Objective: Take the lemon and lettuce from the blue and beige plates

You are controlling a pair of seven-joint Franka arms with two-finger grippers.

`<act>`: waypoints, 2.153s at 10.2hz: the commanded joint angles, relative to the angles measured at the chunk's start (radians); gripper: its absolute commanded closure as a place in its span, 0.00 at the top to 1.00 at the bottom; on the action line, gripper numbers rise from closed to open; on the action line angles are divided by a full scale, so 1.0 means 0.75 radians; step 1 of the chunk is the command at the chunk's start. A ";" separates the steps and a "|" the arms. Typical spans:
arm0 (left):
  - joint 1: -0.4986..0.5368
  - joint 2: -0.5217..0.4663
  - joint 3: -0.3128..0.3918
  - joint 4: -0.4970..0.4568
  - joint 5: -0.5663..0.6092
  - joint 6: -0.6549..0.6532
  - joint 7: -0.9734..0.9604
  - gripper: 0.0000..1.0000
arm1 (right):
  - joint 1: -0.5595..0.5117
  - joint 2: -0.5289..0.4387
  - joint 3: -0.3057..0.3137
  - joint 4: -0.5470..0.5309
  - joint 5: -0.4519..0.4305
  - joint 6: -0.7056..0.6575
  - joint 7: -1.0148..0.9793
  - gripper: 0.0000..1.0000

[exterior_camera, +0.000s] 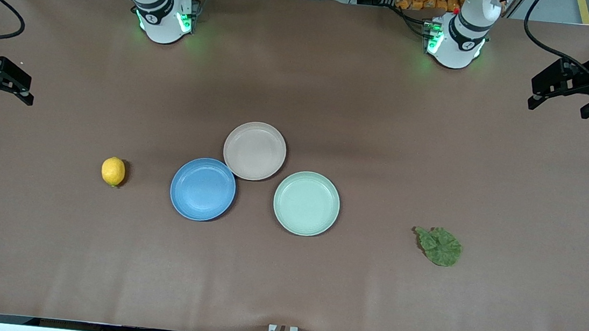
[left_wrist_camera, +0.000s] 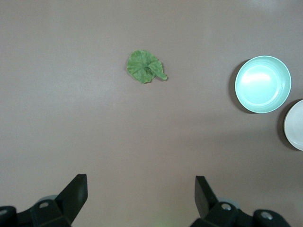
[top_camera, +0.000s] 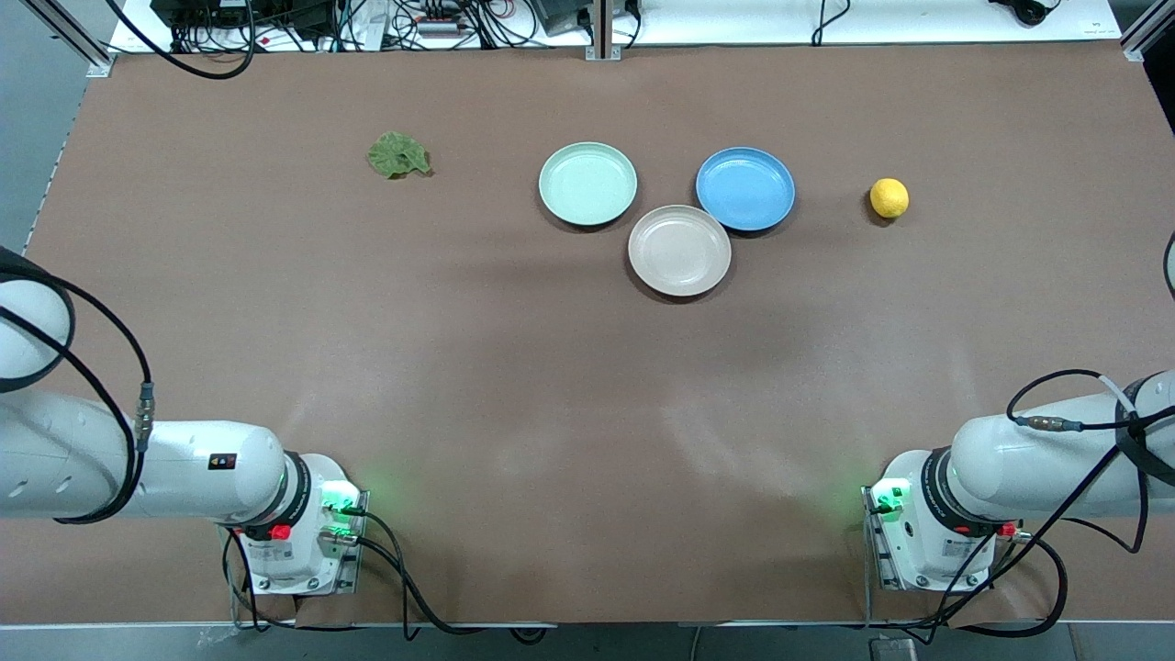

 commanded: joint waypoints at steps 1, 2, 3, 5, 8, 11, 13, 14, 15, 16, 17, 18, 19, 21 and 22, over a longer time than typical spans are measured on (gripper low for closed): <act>0.015 -0.010 -0.006 -0.004 -0.033 -0.015 -0.004 1.00 | -0.019 0.017 0.014 0.040 -0.040 -0.034 0.075 1.00; 0.015 -0.010 -0.006 -0.004 -0.033 -0.015 -0.004 1.00 | -0.019 0.017 0.012 0.040 -0.040 -0.050 0.095 1.00; 0.013 -0.010 -0.006 -0.004 -0.033 -0.015 -0.004 1.00 | -0.021 0.019 0.012 0.034 -0.040 -0.063 0.095 1.00; 0.015 -0.010 -0.006 -0.004 -0.033 -0.015 -0.004 1.00 | -0.039 0.015 0.012 0.021 -0.038 -0.091 0.093 1.00; 0.015 -0.010 -0.006 -0.004 -0.033 -0.015 -0.004 1.00 | -0.048 -0.012 0.012 -0.034 -0.036 -0.071 0.093 1.00; 0.015 -0.010 -0.006 -0.006 -0.033 -0.015 -0.004 1.00 | -0.048 -0.092 0.012 -0.167 -0.034 0.025 0.093 1.00; 0.015 -0.010 -0.006 -0.006 -0.033 -0.015 -0.002 1.00 | -0.048 -0.090 0.012 -0.161 -0.034 0.027 0.093 1.00; 0.015 -0.008 -0.006 -0.006 -0.033 -0.015 -0.002 1.00 | -0.048 -0.084 0.012 -0.149 -0.036 0.025 0.091 1.00; 0.015 -0.008 -0.006 -0.006 -0.033 -0.015 -0.002 1.00 | -0.048 -0.074 0.012 -0.118 -0.036 0.023 0.083 1.00; 0.015 -0.008 -0.006 -0.006 -0.033 -0.015 -0.002 1.00 | -0.042 -0.069 0.012 -0.110 -0.040 0.023 0.089 1.00; 0.015 -0.008 -0.006 -0.006 -0.033 -0.015 -0.002 1.00 | -0.046 -0.065 0.014 -0.095 -0.038 0.015 0.093 1.00; 0.015 -0.010 -0.006 -0.006 -0.033 -0.015 -0.002 1.00 | -0.054 -0.065 0.012 -0.073 -0.038 0.007 0.095 1.00; 0.015 -0.010 -0.006 -0.006 -0.031 -0.015 -0.002 1.00 | -0.056 -0.055 0.012 -0.052 -0.030 -0.032 0.095 1.00; 0.015 -0.008 -0.006 -0.006 -0.031 -0.015 -0.002 1.00 | -0.064 -0.029 0.012 -0.005 -0.024 -0.063 0.093 1.00; 0.015 -0.008 -0.006 -0.006 -0.033 -0.015 -0.002 1.00 | -0.064 -0.028 0.012 -0.005 -0.024 -0.063 0.095 1.00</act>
